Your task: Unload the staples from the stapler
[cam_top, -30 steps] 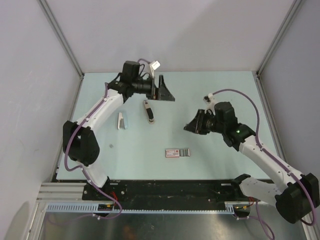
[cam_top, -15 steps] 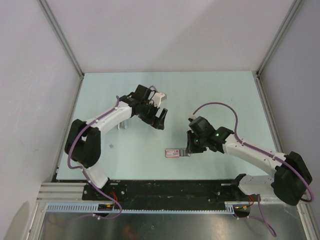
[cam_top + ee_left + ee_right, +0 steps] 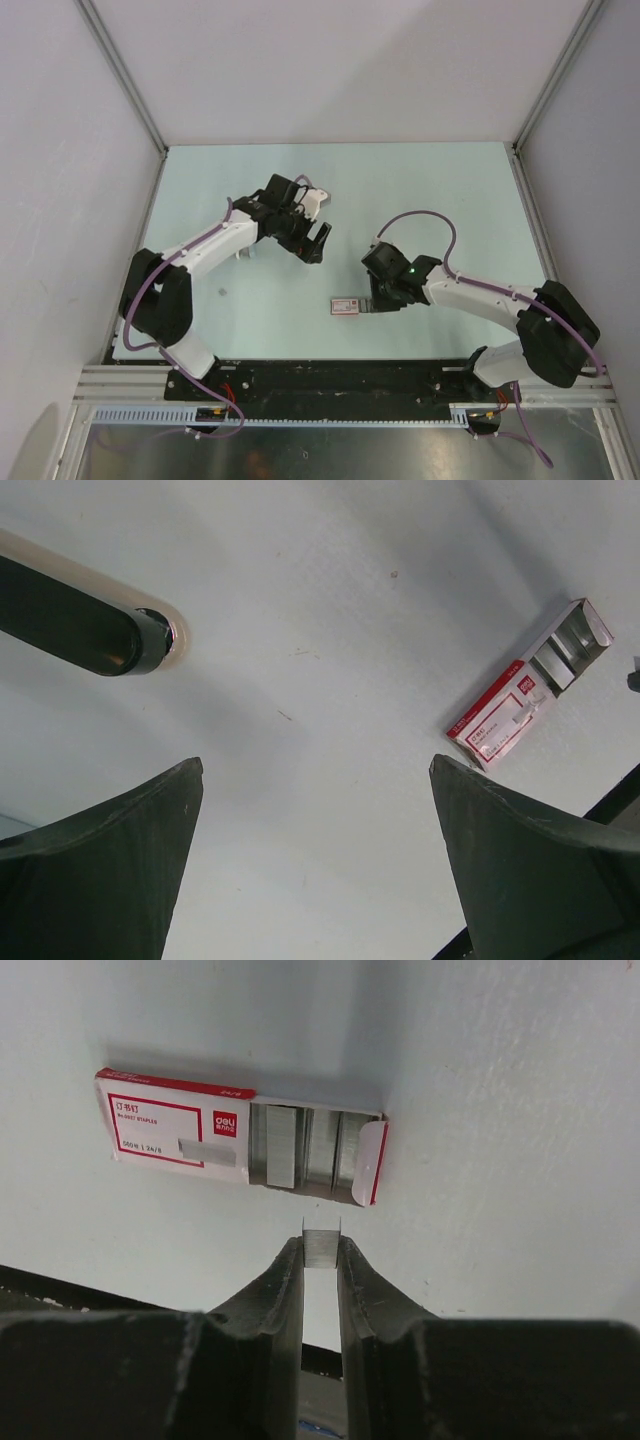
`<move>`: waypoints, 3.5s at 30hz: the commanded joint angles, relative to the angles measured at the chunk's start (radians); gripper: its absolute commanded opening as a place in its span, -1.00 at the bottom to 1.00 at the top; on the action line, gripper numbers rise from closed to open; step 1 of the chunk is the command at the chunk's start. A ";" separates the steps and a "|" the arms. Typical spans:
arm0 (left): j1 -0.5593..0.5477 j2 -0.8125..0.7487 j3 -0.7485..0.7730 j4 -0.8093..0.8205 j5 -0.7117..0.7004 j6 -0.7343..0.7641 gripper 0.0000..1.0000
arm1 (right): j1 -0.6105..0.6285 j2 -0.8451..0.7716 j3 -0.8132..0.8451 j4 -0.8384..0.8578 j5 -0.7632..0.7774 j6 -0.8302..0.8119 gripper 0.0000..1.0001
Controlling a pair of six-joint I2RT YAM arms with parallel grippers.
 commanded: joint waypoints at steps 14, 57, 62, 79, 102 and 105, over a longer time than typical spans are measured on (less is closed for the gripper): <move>-0.036 -0.068 -0.023 0.018 -0.022 0.052 0.99 | 0.006 0.106 0.075 0.055 0.051 0.004 -0.79; -0.038 -0.104 -0.040 0.022 -0.018 0.051 0.99 | 0.009 0.163 0.092 0.032 0.052 -0.013 -0.23; -0.038 -0.107 -0.038 0.023 -0.019 0.052 0.99 | 0.009 0.144 0.092 0.038 0.039 -0.014 -0.15; -0.077 -0.074 -0.074 0.040 -0.017 0.124 0.69 | -0.230 -0.126 0.078 0.010 -0.073 -0.079 -0.43; -0.309 0.092 -0.223 0.154 -0.103 0.282 0.32 | -0.476 -0.118 -0.393 0.565 -0.563 0.136 -0.65; -0.313 0.106 -0.220 0.163 -0.112 0.278 0.32 | -0.477 -0.102 -0.397 0.575 -0.560 0.139 -0.65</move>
